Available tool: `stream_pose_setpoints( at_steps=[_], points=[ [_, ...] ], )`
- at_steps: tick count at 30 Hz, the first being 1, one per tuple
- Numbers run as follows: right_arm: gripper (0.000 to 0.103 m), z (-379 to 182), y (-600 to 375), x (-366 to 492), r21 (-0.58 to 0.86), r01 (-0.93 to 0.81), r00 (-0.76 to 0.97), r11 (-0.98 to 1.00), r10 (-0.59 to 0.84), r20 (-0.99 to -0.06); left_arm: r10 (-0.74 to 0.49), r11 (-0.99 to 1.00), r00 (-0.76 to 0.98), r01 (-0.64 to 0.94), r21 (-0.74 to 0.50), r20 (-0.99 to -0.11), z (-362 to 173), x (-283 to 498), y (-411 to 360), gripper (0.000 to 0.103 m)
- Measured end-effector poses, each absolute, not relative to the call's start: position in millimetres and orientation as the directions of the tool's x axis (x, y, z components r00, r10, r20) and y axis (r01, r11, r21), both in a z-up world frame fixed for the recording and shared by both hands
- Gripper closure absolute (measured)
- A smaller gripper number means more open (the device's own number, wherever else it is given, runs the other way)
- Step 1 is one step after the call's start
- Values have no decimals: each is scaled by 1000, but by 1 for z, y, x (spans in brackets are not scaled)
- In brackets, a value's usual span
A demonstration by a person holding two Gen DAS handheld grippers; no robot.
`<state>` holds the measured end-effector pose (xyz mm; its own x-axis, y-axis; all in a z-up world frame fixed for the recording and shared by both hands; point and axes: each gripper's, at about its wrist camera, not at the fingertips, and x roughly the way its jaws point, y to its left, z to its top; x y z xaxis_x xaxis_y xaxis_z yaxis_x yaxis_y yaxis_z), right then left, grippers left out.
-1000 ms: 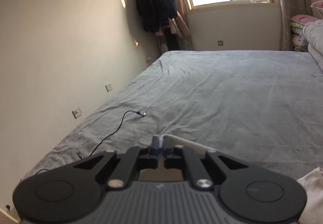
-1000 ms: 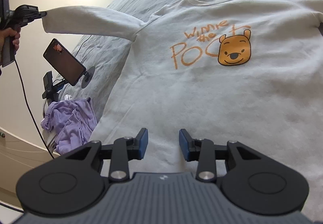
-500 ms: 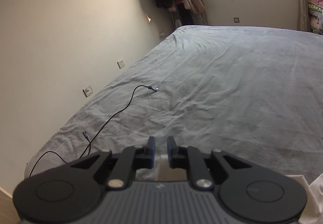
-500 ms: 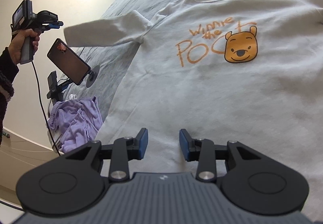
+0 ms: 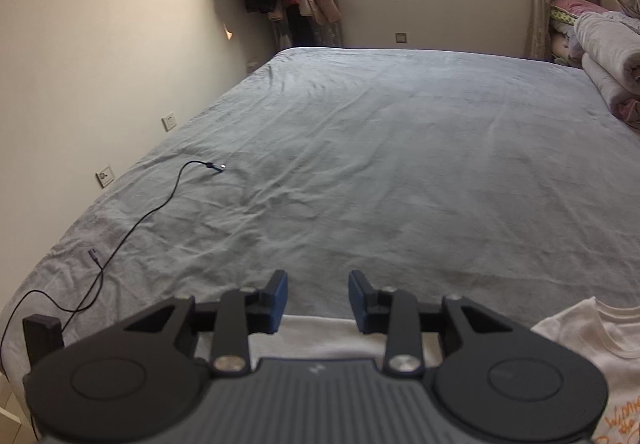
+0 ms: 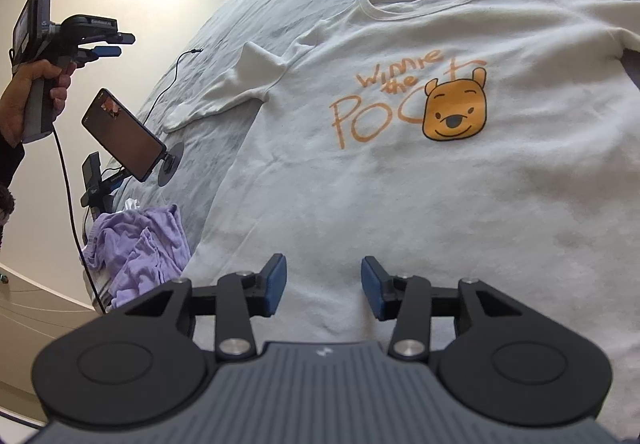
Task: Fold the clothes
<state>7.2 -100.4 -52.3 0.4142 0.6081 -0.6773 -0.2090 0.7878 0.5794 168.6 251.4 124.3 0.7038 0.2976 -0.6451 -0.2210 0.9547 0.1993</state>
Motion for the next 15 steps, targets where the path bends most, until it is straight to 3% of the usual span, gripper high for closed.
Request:
stream_pose_setpoints(
  at_steps=[15],
  points=[
    [45, -35, -146, 15, 529, -26, 572, 848, 446, -688, 45, 999, 692, -53, 11, -720, 70, 114, 161, 46]
  ],
)
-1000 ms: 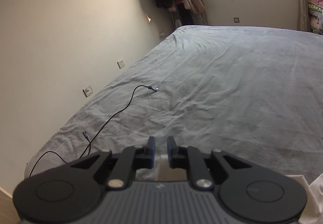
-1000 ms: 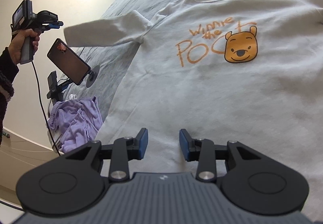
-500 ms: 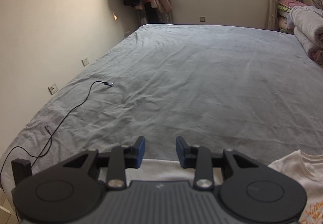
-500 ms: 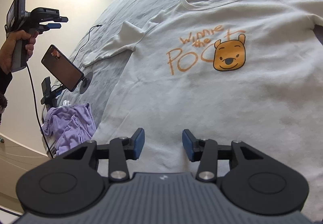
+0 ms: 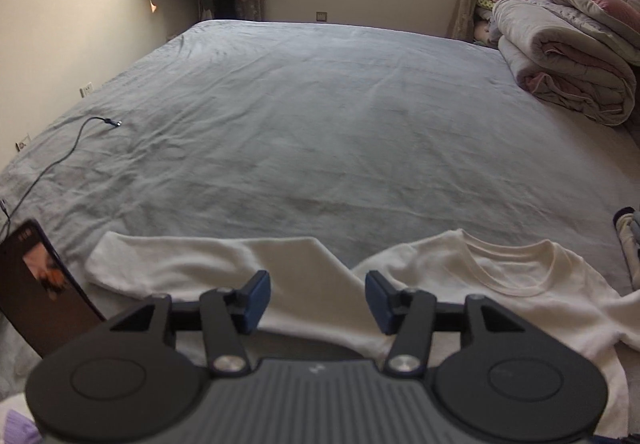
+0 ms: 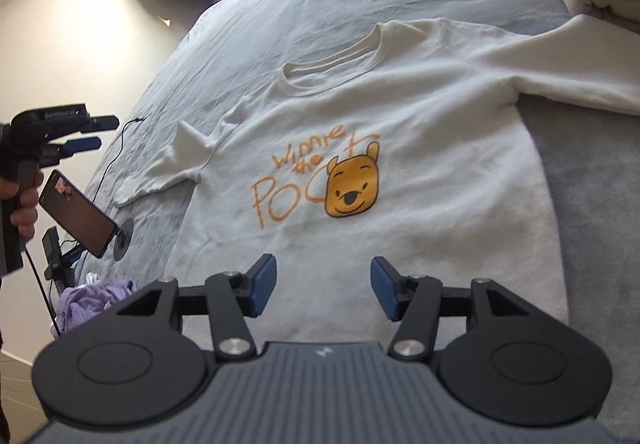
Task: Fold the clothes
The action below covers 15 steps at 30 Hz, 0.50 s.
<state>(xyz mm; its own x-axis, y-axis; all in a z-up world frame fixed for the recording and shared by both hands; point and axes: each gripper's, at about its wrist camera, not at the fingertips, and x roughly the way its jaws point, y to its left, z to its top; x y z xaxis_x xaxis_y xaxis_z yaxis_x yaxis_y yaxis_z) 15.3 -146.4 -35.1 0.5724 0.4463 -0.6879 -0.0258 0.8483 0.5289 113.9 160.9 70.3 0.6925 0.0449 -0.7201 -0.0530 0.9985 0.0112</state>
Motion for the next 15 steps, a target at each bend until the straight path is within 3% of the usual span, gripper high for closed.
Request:
stream_pose_setpoints(
  at_steps=[5, 12, 15],
  points=[
    [42, -31, -156, 14, 497, 13, 610, 867, 387, -691, -14, 998, 667, -37, -52, -745, 32, 92, 144, 44],
    [42, -26, -165, 11, 492, 40, 629, 870, 361, -689, 9, 960, 631, -222, -169, -776, -10, 89, 171, 49],
    [42, -23, -170, 12, 482, 57, 643, 874, 337, -688, 13, 958, 639, -230, -174, -769, -14, 79, 165, 48]
  ],
)
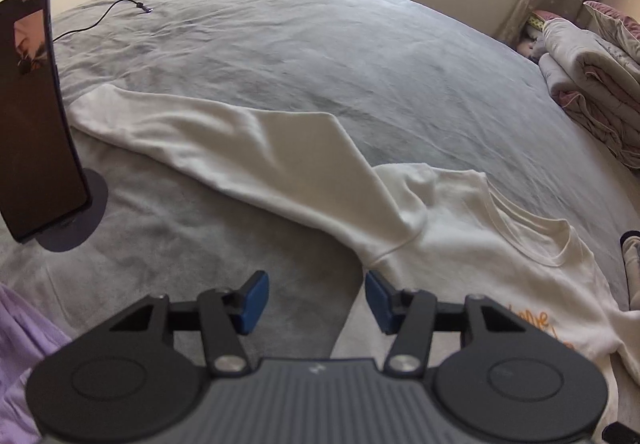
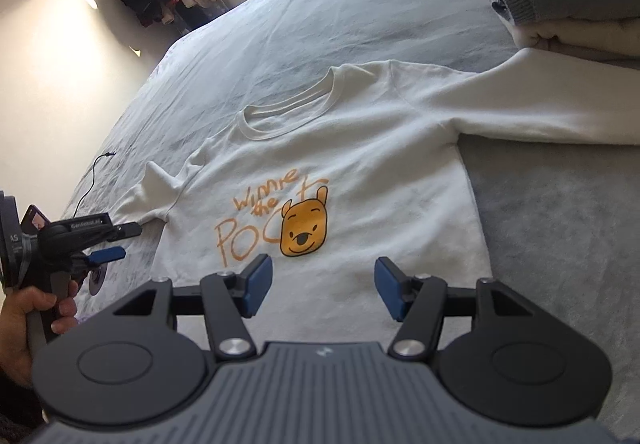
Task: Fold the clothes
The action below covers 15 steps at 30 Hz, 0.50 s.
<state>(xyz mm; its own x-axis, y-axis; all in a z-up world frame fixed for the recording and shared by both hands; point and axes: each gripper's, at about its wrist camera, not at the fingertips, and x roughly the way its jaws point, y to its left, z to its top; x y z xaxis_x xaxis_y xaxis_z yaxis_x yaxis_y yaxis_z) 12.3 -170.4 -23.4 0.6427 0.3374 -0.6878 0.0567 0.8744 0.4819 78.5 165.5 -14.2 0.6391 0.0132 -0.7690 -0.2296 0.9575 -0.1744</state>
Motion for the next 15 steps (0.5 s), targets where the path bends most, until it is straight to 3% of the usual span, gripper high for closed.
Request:
stream_pose_setpoints(
  at_steps=[7, 9, 11, 15],
  points=[
    [41, -31, -189, 16, 475, 142, 649, 869, 280, -707, -32, 972, 640, -160, -173, -767, -31, 66, 138, 39],
    [40, -35, -196, 16, 472, 177, 651, 863, 257, -714, -34, 978, 624, -139, -154, -781, -30, 68, 132, 33],
    [39, -39, -204, 16, 473, 219, 651, 853, 234, -723, -53, 978, 635, -122, -168, -771, -27, 68, 130, 18],
    [39, -48, -219, 17, 528, 279, 665, 802, 236, -709, -100, 974, 613, -100, -203, -784, -32, 73, 127, 17]
  ],
)
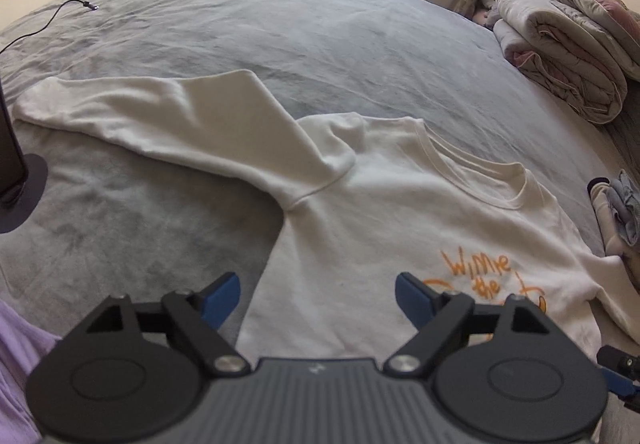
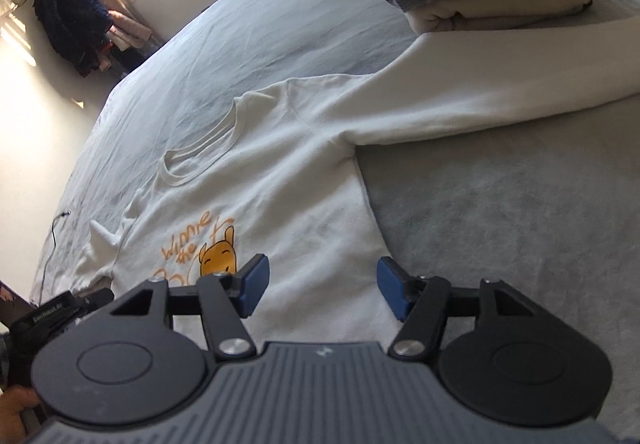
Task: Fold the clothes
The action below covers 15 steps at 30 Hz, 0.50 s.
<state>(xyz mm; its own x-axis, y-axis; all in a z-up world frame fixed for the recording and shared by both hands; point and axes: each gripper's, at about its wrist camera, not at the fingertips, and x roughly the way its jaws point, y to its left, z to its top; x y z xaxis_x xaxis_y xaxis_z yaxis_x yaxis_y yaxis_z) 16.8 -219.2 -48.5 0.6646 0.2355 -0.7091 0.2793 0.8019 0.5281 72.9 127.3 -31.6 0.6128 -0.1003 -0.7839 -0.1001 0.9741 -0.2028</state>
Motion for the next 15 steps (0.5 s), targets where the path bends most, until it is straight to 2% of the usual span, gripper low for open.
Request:
stream_pose_setpoints(
  at_steps=[2, 7, 11, 15],
  points=[
    [39, -48, -226, 14, 556, 310, 682, 771, 226, -695, -104, 975, 599, -95, -199, -794, -35, 75, 125, 17],
    [39, -31, -243, -3, 456, 396, 727, 797, 32, -686, -134, 972, 595, -78, -223, -792, -34, 75, 123, 16],
    [39, -36, -284, -19, 532, 552, 731, 642, -67, -679, -145, 969, 608, -72, -237, -781, -30, 74, 120, 15],
    [39, -38, -313, -35, 526, 687, 680, 502, -189, -708, -156, 966, 628, -63, -250, -763, -26, 71, 117, 15]
  ],
)
